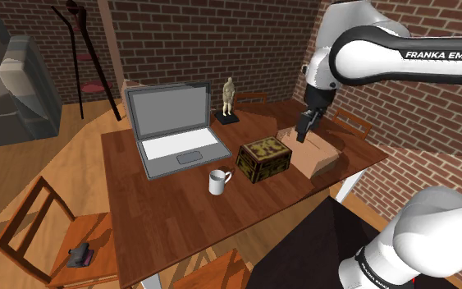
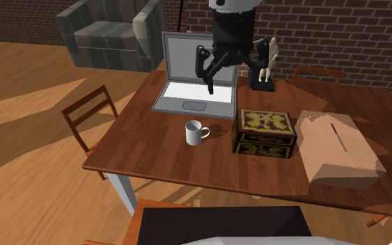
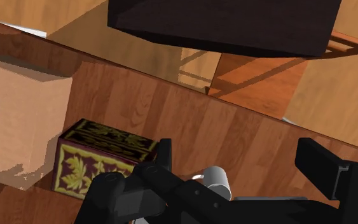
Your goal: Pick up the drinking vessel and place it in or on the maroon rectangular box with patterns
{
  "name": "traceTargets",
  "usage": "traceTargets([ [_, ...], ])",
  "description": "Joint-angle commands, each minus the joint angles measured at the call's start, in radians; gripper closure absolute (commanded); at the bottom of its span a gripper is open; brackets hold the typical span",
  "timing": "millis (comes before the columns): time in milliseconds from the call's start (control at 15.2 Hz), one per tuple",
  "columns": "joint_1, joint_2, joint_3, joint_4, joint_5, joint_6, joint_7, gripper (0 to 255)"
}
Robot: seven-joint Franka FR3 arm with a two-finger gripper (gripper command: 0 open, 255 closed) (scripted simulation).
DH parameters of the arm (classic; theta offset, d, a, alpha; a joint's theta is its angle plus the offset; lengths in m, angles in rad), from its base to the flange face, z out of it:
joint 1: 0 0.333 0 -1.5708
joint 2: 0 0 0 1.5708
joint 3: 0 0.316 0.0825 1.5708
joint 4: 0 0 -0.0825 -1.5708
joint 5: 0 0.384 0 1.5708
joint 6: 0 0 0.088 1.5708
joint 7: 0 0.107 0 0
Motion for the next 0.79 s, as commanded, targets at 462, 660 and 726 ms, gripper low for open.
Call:
traceTargets([
  [462, 0.006, 0.317, 0.049, 0.037, 0.011, 0.246, 0.084, 0],
  [660, 0.008, 0.431, 0.063, 0.074, 0.006, 0.312, 0.112, 0],
  [726, 0.008, 0.470, 0.067, 0.090, 0.003, 0.331, 0.122, 0],
])
